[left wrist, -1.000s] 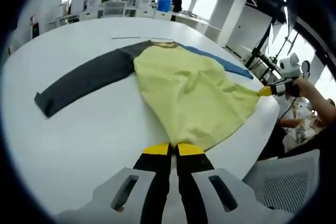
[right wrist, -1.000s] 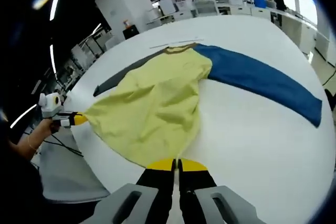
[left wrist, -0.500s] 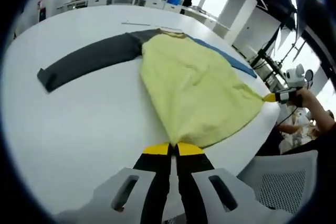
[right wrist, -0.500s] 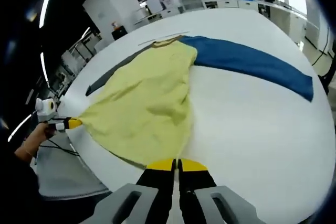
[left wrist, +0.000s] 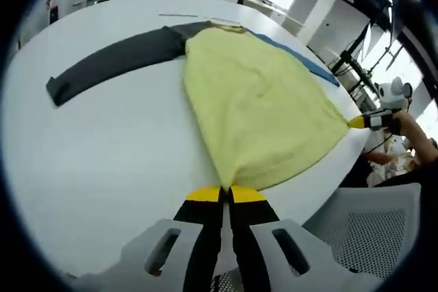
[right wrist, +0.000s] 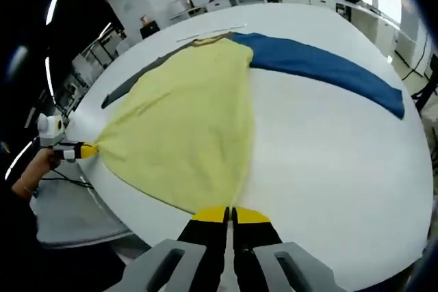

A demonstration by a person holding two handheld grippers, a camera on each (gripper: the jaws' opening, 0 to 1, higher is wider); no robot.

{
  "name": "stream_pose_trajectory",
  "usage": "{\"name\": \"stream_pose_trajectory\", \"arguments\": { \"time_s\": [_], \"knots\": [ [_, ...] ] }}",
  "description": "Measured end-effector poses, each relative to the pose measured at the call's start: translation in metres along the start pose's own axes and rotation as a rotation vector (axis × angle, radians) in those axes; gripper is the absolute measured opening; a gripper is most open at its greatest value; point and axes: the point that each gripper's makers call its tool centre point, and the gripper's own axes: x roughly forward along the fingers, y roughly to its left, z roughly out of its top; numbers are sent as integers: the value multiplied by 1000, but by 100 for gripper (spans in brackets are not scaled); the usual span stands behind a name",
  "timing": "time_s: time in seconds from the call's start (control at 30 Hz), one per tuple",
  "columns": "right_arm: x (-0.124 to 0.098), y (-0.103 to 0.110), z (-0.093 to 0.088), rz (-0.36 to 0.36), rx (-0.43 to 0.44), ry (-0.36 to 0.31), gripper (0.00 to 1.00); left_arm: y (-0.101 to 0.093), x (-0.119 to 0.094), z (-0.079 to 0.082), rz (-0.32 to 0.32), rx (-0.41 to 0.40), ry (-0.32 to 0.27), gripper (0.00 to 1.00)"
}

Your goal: Fold the garment on the visible template until the final outline fits inside the template.

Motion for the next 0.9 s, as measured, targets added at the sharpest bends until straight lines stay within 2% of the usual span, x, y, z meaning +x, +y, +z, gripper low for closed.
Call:
{"name": "stream_pose_trajectory", "arguments": {
  "time_s": [0.67, 0.73, 0.77, 0.8, 0.9],
  "knots": [
    [-1, -2, -3, -18, -12, 11, 0, -3, -1, -8, 0, 13, 34, 1],
    [-1, -2, -3, -17, -47, 15, 0, -2, 0, -9, 2, 33, 39, 1],
    [0, -1, -2, -19, -94, 9, 0, -3, 0, -8, -4, 43, 35, 1],
    [0, -1, -1, -22, -105, 6, 0, -3, 0, -5, -5, 74, 15, 1],
    [-1, 1, 0, -16, -117, -1, 0, -1, 0, -7, -1, 83, 22, 4]
  ]
}}
